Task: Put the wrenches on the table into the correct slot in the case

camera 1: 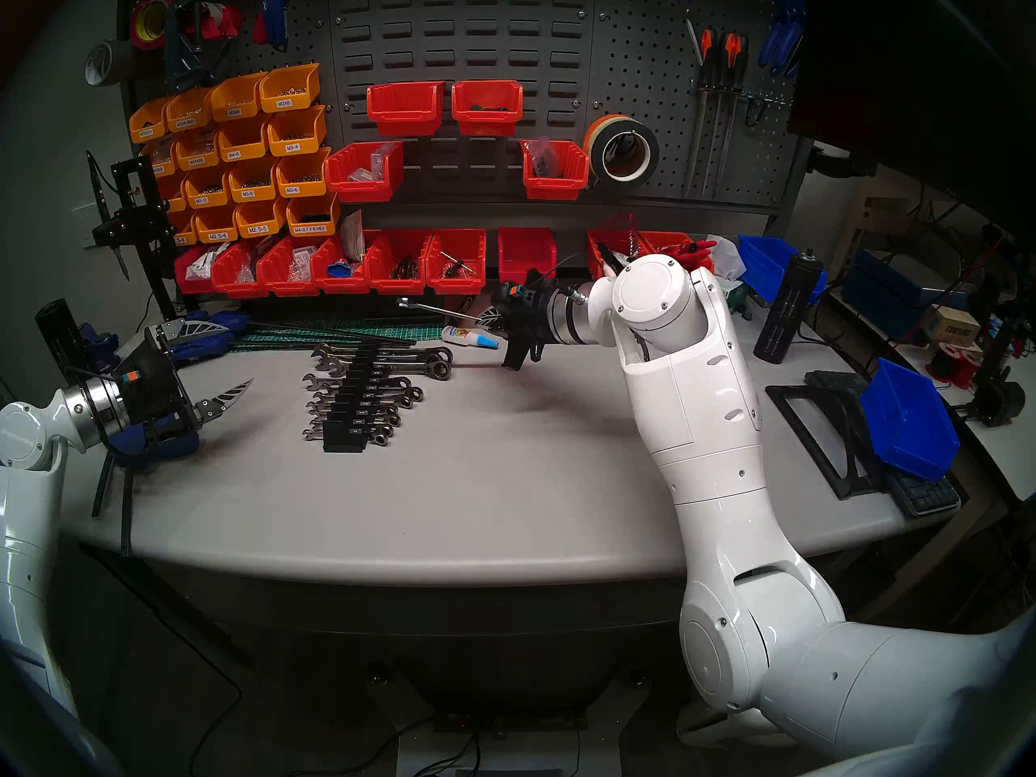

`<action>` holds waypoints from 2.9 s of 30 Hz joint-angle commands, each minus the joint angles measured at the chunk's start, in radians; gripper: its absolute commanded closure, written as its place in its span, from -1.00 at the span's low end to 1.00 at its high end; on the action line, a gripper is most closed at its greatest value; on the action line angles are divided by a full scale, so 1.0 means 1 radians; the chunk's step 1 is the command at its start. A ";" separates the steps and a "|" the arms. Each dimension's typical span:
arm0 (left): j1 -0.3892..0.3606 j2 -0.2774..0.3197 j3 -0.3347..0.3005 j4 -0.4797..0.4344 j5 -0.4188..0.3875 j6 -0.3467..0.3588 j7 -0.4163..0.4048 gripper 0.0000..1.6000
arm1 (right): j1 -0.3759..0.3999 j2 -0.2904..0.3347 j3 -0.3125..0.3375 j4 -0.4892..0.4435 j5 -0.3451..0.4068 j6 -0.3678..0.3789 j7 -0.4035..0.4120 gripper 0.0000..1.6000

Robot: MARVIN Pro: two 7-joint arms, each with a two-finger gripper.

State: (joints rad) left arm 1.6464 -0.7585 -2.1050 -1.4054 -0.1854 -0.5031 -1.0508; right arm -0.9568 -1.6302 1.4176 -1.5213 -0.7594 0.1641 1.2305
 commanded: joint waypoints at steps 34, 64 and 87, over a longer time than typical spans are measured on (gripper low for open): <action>-0.021 0.013 -0.018 -0.013 -0.014 0.001 0.006 -1.00 | 0.321 -0.099 -0.062 0.337 0.014 0.065 0.197 1.00; -0.021 0.013 -0.019 -0.013 -0.014 0.002 0.006 -1.00 | 0.440 -0.155 -0.088 0.569 0.018 -0.017 0.159 1.00; -0.021 0.013 -0.019 -0.013 -0.016 0.003 0.005 -1.00 | 0.385 -0.158 -0.115 0.549 0.003 0.001 0.213 1.00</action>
State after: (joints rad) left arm 1.6464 -0.7586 -2.1053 -1.4055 -0.1866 -0.5029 -1.0512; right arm -0.5823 -1.7805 1.3084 -0.9238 -0.7513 0.1491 1.4351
